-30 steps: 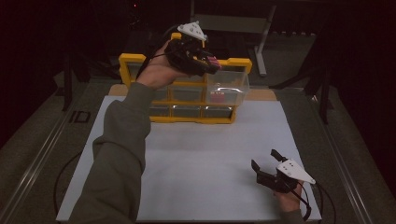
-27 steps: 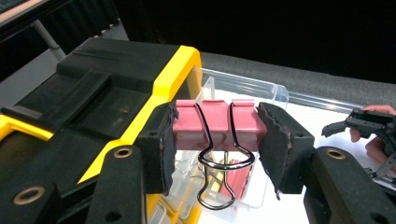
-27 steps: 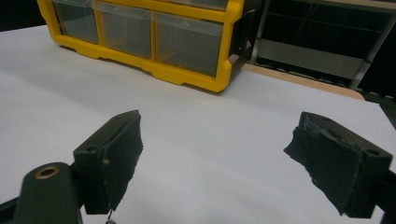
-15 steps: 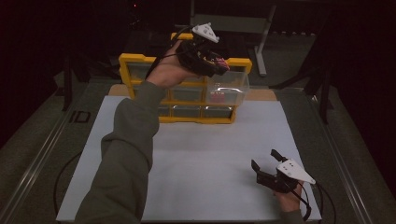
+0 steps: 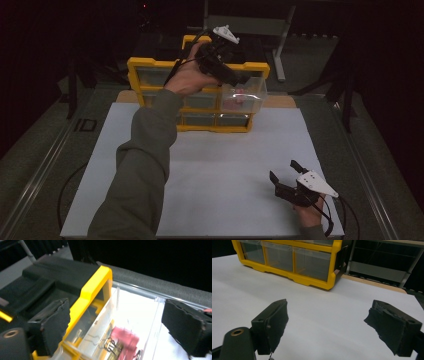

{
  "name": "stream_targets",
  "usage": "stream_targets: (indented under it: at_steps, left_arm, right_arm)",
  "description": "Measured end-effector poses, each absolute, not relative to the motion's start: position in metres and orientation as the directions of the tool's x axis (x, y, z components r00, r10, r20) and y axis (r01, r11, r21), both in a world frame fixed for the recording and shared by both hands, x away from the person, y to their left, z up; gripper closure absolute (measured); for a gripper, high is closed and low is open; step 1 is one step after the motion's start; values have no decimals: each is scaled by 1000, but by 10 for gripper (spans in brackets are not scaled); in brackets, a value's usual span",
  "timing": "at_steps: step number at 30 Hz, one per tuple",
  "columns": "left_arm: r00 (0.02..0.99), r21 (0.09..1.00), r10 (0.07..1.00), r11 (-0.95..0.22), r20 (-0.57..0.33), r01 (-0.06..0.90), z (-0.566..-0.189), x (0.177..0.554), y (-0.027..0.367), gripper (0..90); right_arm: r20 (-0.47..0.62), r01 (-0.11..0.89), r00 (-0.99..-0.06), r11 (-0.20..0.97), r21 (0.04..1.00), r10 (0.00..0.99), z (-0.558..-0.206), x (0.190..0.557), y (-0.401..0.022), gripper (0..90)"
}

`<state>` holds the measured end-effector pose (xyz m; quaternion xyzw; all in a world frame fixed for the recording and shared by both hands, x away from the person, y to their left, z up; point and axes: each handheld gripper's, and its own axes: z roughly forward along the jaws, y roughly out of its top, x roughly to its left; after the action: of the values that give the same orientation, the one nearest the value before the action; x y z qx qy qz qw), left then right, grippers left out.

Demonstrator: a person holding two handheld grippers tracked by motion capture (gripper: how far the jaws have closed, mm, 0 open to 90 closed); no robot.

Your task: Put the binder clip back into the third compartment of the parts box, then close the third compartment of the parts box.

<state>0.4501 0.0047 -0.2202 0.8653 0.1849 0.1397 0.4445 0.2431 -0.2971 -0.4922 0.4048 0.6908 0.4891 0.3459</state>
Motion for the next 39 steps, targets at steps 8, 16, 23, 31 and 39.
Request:
stream_targets:
  at_steps: [8, 16, 23, 31, 39]
  left_arm:
    - [895, 813, 440, -547, 78, 198, -225, 447, 16, 81]
    - [898, 810, 433, -551, 73, 200, -228, 444, 27, 92]
    - [894, 808, 440, -554, 80, 200, -230, 439, 37, 96]
    - [896, 816, 436, -545, 83, 190, -232, 432, 46, 108]
    - [904, 812, 419, -554, 82, 184, -238, 426, 50, 114]
  right_arm:
    - [-87, 218, -433, 198, 956, 897, -492, 243, -296, 151]
    - [-88, 217, -433, 199, 956, 897, -492, 243, -296, 151]
    - [-90, 218, -435, 201, 955, 896, -493, 243, -295, 151]
    - [-90, 218, -436, 202, 955, 895, -493, 243, -295, 151]
    - [-89, 220, -436, 202, 955, 895, -493, 243, -295, 151]
